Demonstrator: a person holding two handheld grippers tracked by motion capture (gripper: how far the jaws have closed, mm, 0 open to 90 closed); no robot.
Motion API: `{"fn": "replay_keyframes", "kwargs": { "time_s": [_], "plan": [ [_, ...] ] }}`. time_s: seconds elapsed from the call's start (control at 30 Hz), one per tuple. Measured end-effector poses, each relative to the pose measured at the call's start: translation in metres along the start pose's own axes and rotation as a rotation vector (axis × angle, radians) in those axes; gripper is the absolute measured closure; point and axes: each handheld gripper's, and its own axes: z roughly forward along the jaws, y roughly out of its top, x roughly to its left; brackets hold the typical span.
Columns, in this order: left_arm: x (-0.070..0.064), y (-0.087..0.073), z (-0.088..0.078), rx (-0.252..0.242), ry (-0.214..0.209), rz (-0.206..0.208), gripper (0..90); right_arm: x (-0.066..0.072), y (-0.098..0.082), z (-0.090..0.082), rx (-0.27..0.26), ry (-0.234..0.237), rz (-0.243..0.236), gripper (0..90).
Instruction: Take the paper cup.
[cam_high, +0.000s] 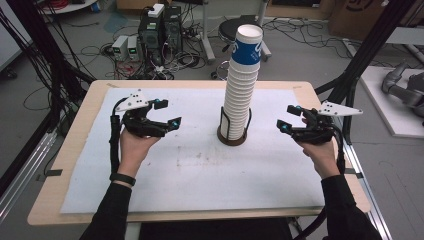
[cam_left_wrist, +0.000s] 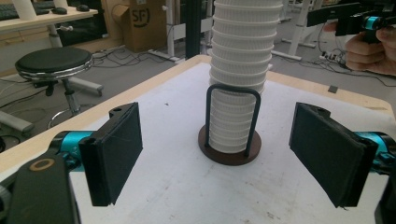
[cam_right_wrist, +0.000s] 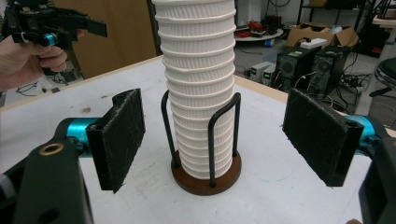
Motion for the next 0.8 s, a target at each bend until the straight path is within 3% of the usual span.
{"fn": "replay_keyframes", "kwargs": {
  "time_s": [0.57, 0.8],
  "plan": [
    [-0.001, 0.002, 0.0, 0.01, -0.03, -0.014, 16.9, 0.002, 0.005, 0.004, -0.01, -0.002, -0.016, 21.1],
    [-0.001, 0.003, -0.001, 0.008, -0.037, -0.023, 15.6, 0.005, 0.018, 0.007, -0.048, 0.007, -0.025, 21.0]
  ]
}}
